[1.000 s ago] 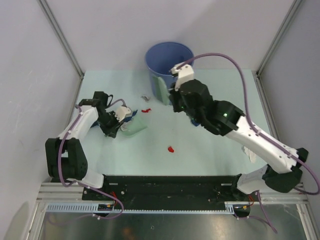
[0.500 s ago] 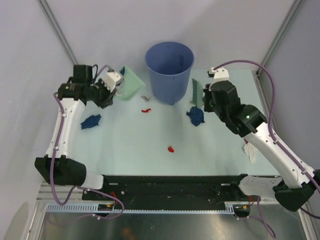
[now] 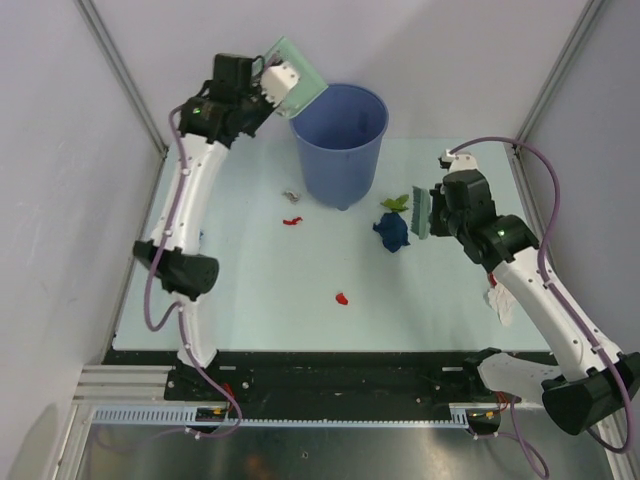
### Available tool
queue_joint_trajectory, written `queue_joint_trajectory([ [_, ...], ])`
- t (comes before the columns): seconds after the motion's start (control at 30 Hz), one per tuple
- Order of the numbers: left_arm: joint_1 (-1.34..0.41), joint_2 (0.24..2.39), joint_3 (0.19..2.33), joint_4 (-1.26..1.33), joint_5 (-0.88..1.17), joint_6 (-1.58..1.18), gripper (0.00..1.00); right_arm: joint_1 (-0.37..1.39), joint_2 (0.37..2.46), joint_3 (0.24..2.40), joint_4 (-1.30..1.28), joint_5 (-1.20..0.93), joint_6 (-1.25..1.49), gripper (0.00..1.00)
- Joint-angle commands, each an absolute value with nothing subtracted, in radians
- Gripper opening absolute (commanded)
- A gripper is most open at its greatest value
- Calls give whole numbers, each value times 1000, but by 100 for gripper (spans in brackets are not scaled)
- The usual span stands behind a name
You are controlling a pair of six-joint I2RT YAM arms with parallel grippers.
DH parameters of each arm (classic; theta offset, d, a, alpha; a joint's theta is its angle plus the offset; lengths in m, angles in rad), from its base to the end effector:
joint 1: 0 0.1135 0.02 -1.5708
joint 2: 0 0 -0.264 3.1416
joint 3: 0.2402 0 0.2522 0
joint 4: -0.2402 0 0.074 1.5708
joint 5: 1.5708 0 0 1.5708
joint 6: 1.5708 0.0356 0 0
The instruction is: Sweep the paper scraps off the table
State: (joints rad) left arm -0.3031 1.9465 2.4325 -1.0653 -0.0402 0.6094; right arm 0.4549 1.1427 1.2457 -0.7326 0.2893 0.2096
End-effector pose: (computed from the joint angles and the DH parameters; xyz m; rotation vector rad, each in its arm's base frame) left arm 0.3795 -0.1172 0.4666 0.9296 1.9473 0.2209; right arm 0.2158 0.0943 0.3749 -0.1056 2.1685 0.0611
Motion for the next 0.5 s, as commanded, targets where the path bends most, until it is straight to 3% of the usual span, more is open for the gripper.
queue_joint_trajectory([
  [0.0,-412,2074,2646,-997,-406,748,0,430,1072,1223,-715,250,218,0],
  [0.2,-517,2086,2499,-576,-699,1104,0,425,1048,1198,-721,232,229,0],
  [0.33,-567,2079,2376,-179,-742,1479,0,428,1035,1197,-718,215,232,0],
  [0.47,-586,2066,2274,9,-723,1715,0,431,1022,1195,-716,199,235,0],
])
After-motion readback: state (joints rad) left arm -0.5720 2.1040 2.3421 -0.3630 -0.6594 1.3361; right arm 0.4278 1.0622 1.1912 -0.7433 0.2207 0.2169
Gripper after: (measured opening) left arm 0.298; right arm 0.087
